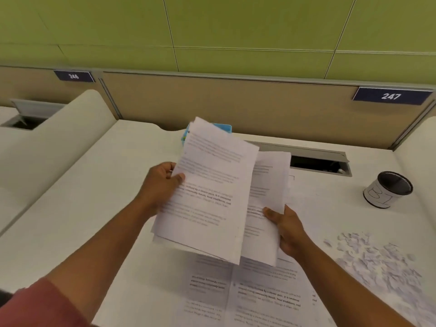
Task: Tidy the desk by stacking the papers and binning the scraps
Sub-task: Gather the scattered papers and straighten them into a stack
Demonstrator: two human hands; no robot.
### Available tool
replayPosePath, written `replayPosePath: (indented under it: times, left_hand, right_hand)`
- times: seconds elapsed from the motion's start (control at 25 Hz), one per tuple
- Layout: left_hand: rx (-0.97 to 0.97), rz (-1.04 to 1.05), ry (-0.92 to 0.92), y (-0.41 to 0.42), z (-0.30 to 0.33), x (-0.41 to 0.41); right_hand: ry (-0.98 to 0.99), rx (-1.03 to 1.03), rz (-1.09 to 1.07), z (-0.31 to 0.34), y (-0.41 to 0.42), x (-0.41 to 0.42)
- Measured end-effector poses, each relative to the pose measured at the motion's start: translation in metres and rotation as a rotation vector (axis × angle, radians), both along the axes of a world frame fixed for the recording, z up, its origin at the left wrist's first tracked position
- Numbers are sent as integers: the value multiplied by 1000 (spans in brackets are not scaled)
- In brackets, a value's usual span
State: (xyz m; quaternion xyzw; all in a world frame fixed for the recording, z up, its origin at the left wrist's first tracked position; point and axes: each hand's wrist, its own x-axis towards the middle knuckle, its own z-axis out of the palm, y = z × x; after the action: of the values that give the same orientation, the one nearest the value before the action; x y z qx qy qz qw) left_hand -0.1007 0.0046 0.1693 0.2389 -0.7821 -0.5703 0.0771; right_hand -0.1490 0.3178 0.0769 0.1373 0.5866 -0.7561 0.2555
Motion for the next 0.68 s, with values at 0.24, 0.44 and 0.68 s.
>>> replayPosePath:
  times: [0.24, 0.44, 0.68]
  left_hand:
    - [153, 76, -79, 11, -41, 21]
    - [287, 46, -129, -9, -57, 34]
    - [545, -54, -193, -42, -64, 42]
  right_hand:
    - [12, -66, 112, 27, -25, 29]
    - [-12, -79, 133, 36, -42, 42]
    - [-44, -126, 134, 33, -81, 52]
